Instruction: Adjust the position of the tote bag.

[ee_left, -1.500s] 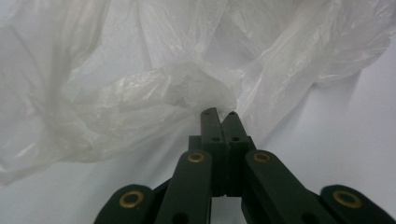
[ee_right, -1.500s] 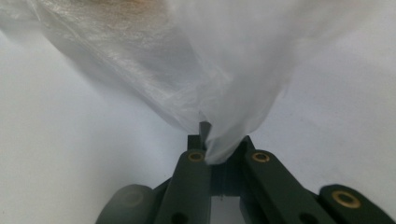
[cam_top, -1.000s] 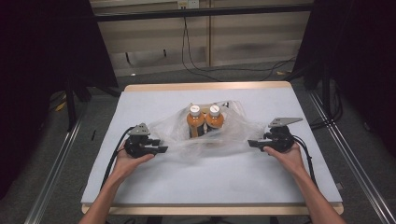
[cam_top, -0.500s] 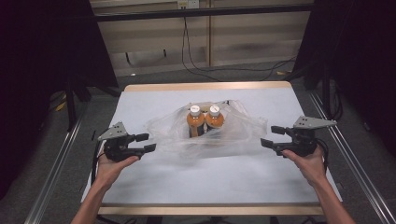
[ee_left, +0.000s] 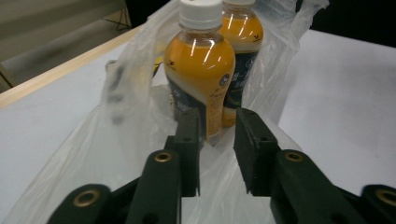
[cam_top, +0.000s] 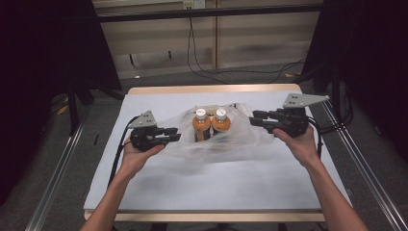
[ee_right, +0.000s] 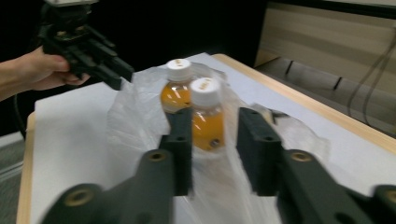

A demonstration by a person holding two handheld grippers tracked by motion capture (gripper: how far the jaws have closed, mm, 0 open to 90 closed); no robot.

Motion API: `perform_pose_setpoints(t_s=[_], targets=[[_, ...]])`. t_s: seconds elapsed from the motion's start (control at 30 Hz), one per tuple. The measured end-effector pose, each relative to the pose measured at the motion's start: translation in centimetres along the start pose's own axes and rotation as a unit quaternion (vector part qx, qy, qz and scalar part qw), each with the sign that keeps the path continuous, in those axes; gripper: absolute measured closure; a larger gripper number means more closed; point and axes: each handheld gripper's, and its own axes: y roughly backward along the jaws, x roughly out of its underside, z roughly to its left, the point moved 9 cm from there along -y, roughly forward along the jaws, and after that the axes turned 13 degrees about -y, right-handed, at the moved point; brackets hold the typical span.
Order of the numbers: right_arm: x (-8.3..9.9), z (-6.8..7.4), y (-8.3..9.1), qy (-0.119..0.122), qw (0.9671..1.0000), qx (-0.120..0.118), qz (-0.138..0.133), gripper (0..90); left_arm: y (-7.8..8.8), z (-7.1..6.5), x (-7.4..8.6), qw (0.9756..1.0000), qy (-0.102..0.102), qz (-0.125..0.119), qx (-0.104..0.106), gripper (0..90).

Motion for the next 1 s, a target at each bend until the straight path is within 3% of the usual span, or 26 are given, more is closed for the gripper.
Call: perform_pose_setpoints(t_s=[0.07,0.1,0.13,0.2,0.27,0.47,0.53,0.63,0.7,0.77,0.8,0.83,1.0], targets=[[0.1,0.3,-1.3,0.007,0.9997,-0.008,0.022,81.9,-1.0,0.0,-0.3,0.9999,-0.006,0.007,0.006,75.9],[0.4,0.1,-2.0,0.013,0.9992,0.0,0.038,85.9,-1.5,0.0,-0.3,0.9999,-0.005,0.01,0.008,76.9],[0.4,0.1,-2.0,0.013,0.9992,0.0,0.038,85.9,-1.5,0.0,-0.3,0.9999,-0.005,0.01,0.008,78.0],[1.0,-0.6,-4.1,0.013,0.9972,0.006,0.073,90.0,-2.9,0.4,-0.1,0.9994,-0.007,0.031,0.015,79.5],[1.3,-1.0,-5.1,0.012,0.9958,0.007,0.09,90.0,-3.5,0.6,0.1,0.9992,-0.004,0.037,0.018,80.6],[2.3,-3.2,-8.1,0.009,0.9914,0.027,0.128,90.0,-5.2,1.5,0.7,0.9979,-0.001,0.061,0.021,80.6],[2.4,-3.6,-8.9,0.009,0.9908,0.033,0.131,90.0,-5.5,1.6,1.1,0.9966,-0.009,0.079,0.023,80.6],[2.3,-4.1,-9.3,0.002,0.9906,0.032,0.133,90.0,-6.2,1.8,2.0,0.9961,0.002,0.086,0.019,80.6],[2.8,-4.6,-9.8,0.007,0.9875,0.046,0.15,90.0,-6.5,2.0,2.3,0.9957,0.002,0.09,0.02,80.6],[3.2,-4.9,-10.2,0.003,0.9861,0.041,0.161,90.0,-6.6,2.1,2.4,0.9956,0.0,0.091,0.018,80.5],[3.6,-5.1,-10.4,0.002,0.9848,0.044,0.168,90.0,-6.9,2.1,2.8,0.9941,-0.006,0.107,0.019,80.1],[3.9,-5.2,-10.7,0.005,0.9833,0.045,0.176,90.0,-6.9,2.1,2.8,0.9941,-0.006,0.107,0.019,79.9],[6.5,-5.9,-12.5,0.02,0.9719,0.054,0.229,90.0,-7.9,2.3,4.2,0.9909,-0.008,0.133,0.021,79.9]])
